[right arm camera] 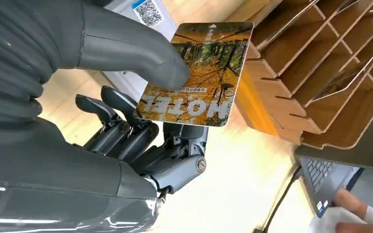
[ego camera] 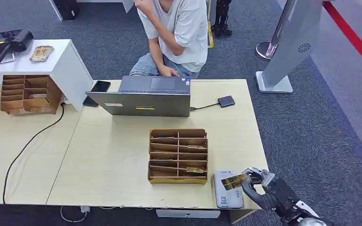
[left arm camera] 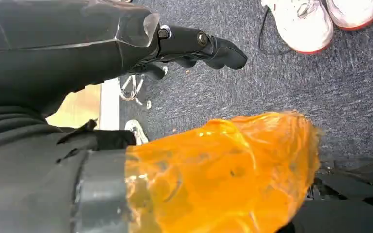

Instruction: Pass the card to the sensor for recognition and then transmit it.

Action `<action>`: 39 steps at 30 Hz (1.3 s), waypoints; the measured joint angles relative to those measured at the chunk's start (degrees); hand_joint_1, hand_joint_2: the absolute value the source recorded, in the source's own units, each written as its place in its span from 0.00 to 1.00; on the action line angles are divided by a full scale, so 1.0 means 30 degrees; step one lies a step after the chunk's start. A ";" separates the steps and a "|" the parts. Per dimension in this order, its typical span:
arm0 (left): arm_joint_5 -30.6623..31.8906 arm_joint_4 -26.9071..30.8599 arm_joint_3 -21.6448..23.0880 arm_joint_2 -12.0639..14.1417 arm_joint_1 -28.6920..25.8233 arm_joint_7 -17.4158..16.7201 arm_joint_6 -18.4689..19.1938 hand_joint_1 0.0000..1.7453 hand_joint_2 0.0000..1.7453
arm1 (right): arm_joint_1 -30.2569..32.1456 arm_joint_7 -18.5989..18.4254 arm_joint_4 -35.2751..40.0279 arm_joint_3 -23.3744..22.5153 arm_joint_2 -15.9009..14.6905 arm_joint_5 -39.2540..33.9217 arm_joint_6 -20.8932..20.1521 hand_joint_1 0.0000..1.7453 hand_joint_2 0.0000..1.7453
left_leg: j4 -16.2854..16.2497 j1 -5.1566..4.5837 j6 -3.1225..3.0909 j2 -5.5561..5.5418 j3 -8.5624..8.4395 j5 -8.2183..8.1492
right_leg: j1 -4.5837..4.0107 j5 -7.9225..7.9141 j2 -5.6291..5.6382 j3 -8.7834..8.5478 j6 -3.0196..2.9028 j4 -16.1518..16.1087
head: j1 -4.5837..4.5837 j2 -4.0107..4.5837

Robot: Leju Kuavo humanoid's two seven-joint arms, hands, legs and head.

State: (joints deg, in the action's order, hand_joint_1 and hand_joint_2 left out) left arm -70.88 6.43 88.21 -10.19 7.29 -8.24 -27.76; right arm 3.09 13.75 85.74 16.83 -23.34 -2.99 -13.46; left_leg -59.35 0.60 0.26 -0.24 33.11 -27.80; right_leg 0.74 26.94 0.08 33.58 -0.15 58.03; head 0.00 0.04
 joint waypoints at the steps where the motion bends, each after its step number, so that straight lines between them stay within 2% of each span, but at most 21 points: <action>1: 0.0014 0.0000 0.0000 0.0000 0.0001 0.0000 0.0000 0.00 0.00 | -0.0001 -0.0022 -0.0014 0.0014 -0.0058 0.0022 -0.0022 1.00 1.00 | 0.0000 0.0000 -0.0001 0.0001 0.0000 0.0000 | 0.0000 0.0000 0.0000 0.0000 0.0000 0.0000 | -0.0007 0.0000; 23: 0.0153 0.0000 0.0044 0.0007 0.0006 0.0000 0.0022 0.00 0.00 | -0.0262 -0.0401 -0.0408 0.0736 -0.0641 0.0860 -0.0051 1.00 1.00 | 0.0001 0.0000 -0.0002 0.0000 0.0003 -0.0001 | 0.0000 0.0000 -0.0001 -0.0001 0.0000 0.0000 | -0.0007 0.0000; 39: 0.0437 0.0000 0.0080 0.0007 0.0016 -0.0022 0.0058 0.00 0.00 | -0.1380 -0.0583 -0.1530 0.2477 -0.0634 0.1698 0.0204 1.00 1.00 | 0.0000 0.0000 -0.0003 -0.0001 0.0008 -0.0001 | 0.0000 -0.0001 -0.0002 -0.0002 0.0001 0.0000 | -0.0007 0.0000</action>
State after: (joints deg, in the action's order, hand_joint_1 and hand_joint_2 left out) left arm -69.57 6.43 88.45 -10.16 7.33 -8.31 -27.58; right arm -1.05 12.00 81.15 24.26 -25.24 2.10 -12.85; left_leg -59.35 0.60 0.25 -0.24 33.14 -27.80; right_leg 0.74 26.93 0.08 33.57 -0.14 58.03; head -0.02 0.04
